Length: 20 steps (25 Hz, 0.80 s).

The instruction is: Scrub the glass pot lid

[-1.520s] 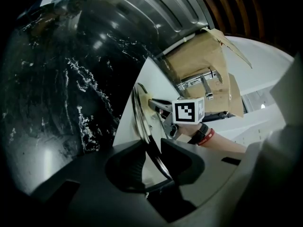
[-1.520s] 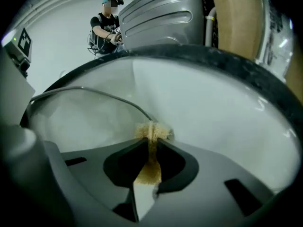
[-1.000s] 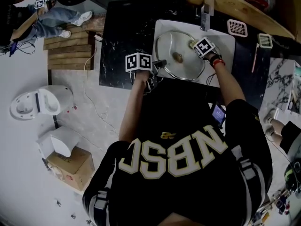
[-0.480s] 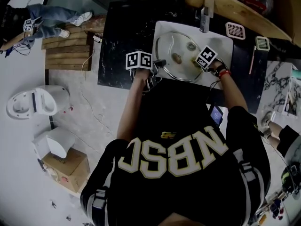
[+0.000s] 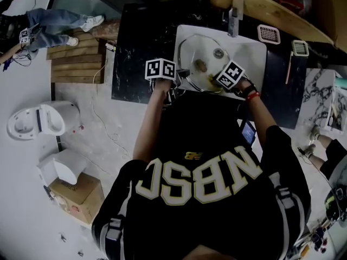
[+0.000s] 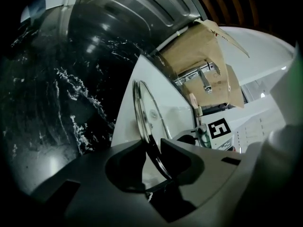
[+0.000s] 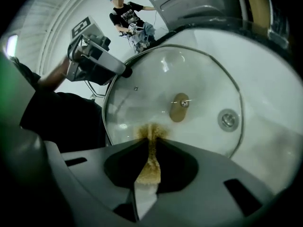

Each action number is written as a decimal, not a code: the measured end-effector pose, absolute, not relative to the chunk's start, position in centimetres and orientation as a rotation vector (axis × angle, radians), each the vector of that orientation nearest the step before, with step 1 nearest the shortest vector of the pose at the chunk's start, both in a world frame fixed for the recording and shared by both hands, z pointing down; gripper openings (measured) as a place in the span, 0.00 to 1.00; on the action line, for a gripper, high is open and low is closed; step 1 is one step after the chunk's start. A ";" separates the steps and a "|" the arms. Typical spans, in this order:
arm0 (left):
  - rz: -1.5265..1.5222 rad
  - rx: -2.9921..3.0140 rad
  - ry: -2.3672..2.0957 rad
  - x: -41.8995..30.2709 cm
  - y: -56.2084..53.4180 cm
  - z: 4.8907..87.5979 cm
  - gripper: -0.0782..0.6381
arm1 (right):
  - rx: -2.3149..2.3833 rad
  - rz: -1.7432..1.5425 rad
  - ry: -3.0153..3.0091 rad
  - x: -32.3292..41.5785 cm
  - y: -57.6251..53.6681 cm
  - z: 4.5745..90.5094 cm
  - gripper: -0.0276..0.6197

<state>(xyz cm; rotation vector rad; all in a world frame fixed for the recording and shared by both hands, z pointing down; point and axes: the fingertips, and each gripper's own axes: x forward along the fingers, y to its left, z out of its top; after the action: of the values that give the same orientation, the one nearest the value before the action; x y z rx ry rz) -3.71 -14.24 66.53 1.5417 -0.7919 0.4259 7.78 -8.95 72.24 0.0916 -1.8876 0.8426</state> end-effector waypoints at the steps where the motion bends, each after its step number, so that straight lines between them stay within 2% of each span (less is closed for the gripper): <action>1: 0.420 1.541 -0.787 -3.7 -14.2 66.5 0.26 | 0.112 0.823 -1.896 7.5 -9.0 72.1 0.14; 20: 0.438 1.572 -0.799 -3.9 -14.0 66.2 0.27 | 0.520 0.740 -2.203 -2.2 -16.9 69.6 0.15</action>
<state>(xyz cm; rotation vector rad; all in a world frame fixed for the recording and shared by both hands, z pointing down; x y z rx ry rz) -3.87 -14.00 66.21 1.5722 -0.7993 0.4379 -2.19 -16.91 69.60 0.5201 -2.2027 0.7395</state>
